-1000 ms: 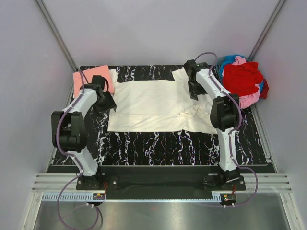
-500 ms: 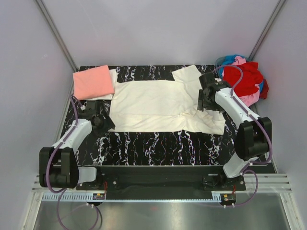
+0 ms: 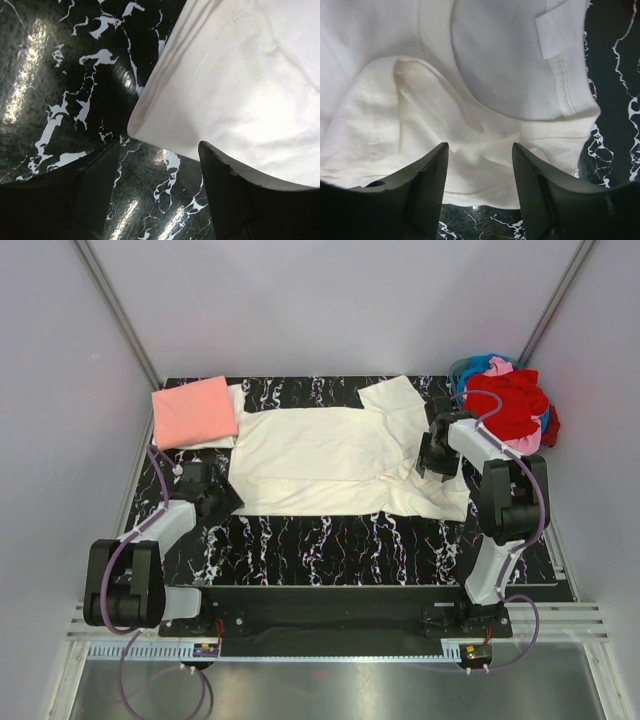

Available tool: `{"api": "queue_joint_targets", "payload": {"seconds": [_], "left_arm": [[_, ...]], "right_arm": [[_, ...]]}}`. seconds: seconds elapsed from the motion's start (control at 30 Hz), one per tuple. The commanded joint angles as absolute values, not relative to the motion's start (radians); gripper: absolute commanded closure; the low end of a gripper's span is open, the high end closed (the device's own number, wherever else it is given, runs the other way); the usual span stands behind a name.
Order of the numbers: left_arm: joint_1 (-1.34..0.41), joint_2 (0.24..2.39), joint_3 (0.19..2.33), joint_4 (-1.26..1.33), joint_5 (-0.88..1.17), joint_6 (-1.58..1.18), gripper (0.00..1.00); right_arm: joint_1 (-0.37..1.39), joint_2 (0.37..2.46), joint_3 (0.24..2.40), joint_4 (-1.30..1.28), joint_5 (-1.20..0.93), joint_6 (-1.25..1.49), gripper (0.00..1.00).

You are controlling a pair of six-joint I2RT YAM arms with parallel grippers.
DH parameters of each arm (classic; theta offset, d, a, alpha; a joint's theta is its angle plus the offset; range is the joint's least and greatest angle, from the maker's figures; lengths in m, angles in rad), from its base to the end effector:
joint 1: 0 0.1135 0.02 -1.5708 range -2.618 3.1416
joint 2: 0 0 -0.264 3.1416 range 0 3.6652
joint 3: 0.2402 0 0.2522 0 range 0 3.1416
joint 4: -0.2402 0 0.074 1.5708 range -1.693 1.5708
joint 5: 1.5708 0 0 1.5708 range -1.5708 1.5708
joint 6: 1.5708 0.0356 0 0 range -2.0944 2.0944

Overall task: Fold and stack the t-shirts
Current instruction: Fold the tshirt

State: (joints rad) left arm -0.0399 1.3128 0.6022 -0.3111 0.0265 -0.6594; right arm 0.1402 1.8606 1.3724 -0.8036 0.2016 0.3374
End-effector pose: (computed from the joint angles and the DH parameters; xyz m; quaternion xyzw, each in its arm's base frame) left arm 0.2344 -0.0103 0.1610 -0.2900 0.9178 -0.1049 0.2503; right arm 0.3673 0.0446 0.1999 0.1109 0.9791 -0.0641 0.1580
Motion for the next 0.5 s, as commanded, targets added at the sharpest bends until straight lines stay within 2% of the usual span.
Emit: {"api": "queue_joint_targets", "payload": {"seconds": [0.0, 0.2, 0.47], "left_arm": [[-0.043, 1.29, 0.569, -0.212, 0.015, -0.673, 0.3], [-0.054, 1.302, 0.572, -0.202, 0.003, -0.683, 0.31], [-0.064, 1.324, 0.583, -0.207, -0.021, -0.687, 0.33]], "right_arm": [[0.121, 1.896, 1.434, -0.764, 0.152, 0.322, 0.41], [0.112, 1.947, 1.453, -0.747, 0.135, 0.31, 0.46], [0.11, 1.973, 1.483, -0.755, 0.13, 0.296, 0.7]]}}
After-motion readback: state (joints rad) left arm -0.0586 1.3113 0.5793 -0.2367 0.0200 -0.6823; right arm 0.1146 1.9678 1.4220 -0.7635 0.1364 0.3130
